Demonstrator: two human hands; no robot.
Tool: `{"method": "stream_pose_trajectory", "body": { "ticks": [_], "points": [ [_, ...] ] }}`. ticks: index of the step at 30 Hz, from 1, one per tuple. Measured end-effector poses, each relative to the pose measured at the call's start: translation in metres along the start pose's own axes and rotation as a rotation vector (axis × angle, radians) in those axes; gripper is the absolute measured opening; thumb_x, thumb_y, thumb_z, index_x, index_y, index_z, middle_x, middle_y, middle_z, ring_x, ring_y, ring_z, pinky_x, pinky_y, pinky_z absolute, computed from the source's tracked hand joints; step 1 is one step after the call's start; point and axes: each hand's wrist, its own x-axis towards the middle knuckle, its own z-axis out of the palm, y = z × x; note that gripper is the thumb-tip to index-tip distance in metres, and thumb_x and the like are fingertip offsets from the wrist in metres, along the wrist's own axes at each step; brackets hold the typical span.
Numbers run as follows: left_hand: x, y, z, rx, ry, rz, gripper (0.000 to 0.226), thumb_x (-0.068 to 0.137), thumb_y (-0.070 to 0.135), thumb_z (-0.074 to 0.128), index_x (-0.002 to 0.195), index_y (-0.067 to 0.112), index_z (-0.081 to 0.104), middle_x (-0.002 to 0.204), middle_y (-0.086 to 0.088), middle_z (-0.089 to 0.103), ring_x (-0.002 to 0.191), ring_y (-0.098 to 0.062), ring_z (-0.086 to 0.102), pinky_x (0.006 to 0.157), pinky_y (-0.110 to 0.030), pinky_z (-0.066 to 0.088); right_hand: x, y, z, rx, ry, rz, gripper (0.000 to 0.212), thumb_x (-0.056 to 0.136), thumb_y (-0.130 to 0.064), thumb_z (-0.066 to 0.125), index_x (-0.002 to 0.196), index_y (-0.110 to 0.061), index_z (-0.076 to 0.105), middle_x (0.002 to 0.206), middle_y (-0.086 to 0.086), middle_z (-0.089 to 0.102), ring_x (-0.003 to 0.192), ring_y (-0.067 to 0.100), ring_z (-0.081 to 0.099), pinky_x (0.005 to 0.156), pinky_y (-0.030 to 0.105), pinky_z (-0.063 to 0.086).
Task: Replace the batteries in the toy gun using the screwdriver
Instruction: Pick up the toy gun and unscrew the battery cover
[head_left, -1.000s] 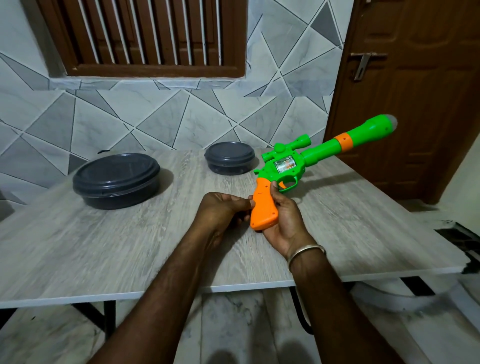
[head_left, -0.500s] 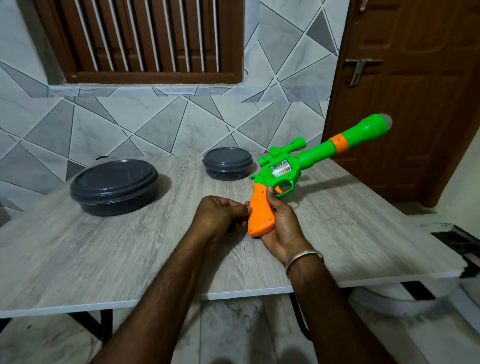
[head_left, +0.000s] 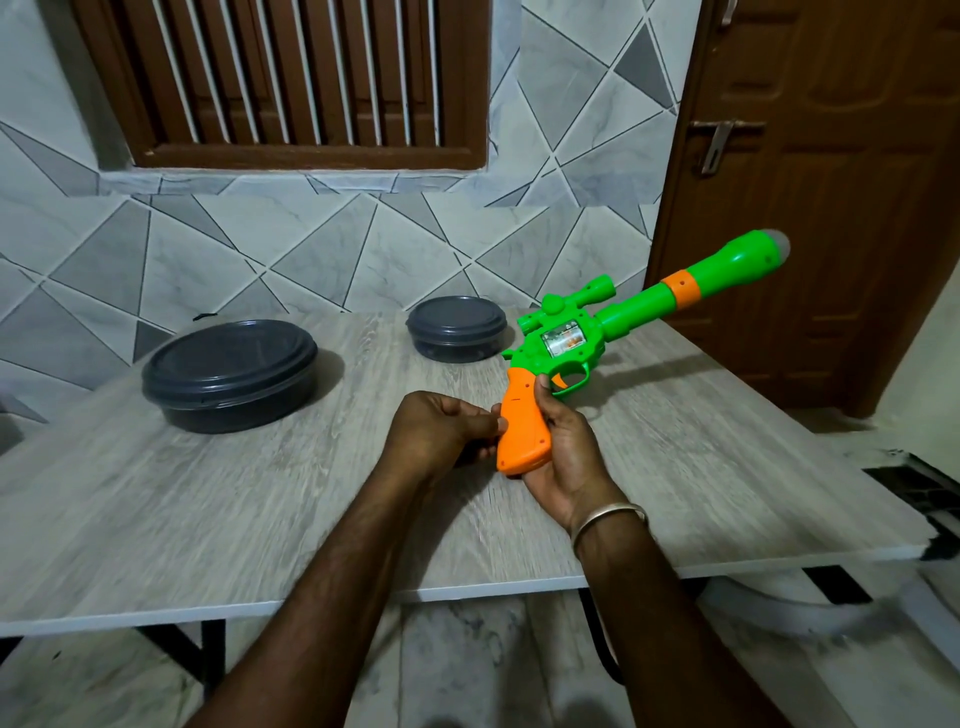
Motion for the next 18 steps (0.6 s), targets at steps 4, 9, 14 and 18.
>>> {"method": "stream_pose_trajectory", "body": {
  "ticks": [4, 9, 14, 18],
  "points": [
    [0.0, 0.0001, 0.0001, 0.024, -0.001, 0.012, 0.006, 0.082, 0.004, 0.079, 0.079, -0.001, 0.076, 0.07, -0.016, 0.072, 0.059, -0.017, 0.066, 0.062, -0.027, 0.056, 0.0004, 0.0011, -0.0012, -0.006, -0.004, 0.005, 0.034, 0.1, -0.045, 0.043, 0.115, -0.02, 0.061, 0.088, 0.009, 0.065, 0.08, 0.022, 0.062, 0.076, 0.039, 0.047],
    [-0.0012, 0.0001, 0.0014, 0.019, 0.011, -0.001, 0.008, 0.082, 0.006, 0.079, 0.081, -0.002, 0.077, 0.069, -0.015, 0.072, 0.057, -0.016, 0.065, 0.06, -0.025, 0.056, 0.0017, 0.0018, -0.0014, 0.005, -0.025, -0.01, 0.037, 0.1, -0.045, 0.043, 0.12, -0.018, 0.059, 0.087, 0.01, 0.063, 0.079, 0.021, 0.062, 0.074, 0.039, 0.049],
    [-0.0035, -0.0014, 0.0003, -0.041, 0.012, -0.006, 0.012, 0.081, 0.007, 0.081, 0.086, -0.003, 0.077, 0.076, -0.018, 0.075, 0.055, -0.013, 0.066, 0.059, -0.023, 0.056, -0.0003, 0.0007, -0.0005, 0.007, -0.023, -0.001, 0.043, 0.1, -0.046, 0.041, 0.129, -0.016, 0.055, 0.09, 0.01, 0.062, 0.08, 0.022, 0.061, 0.067, 0.037, 0.049],
    [-0.0005, -0.0023, 0.0002, 0.03, 0.022, 0.047, 0.007, 0.081, 0.007, 0.081, 0.082, 0.001, 0.078, 0.076, -0.015, 0.076, 0.065, -0.019, 0.07, 0.071, -0.031, 0.061, -0.0007, 0.0005, -0.0002, 0.011, -0.027, -0.004, 0.042, 0.101, -0.045, 0.041, 0.129, -0.017, 0.055, 0.09, 0.011, 0.062, 0.081, 0.022, 0.062, 0.07, 0.037, 0.049]
  ]
}}
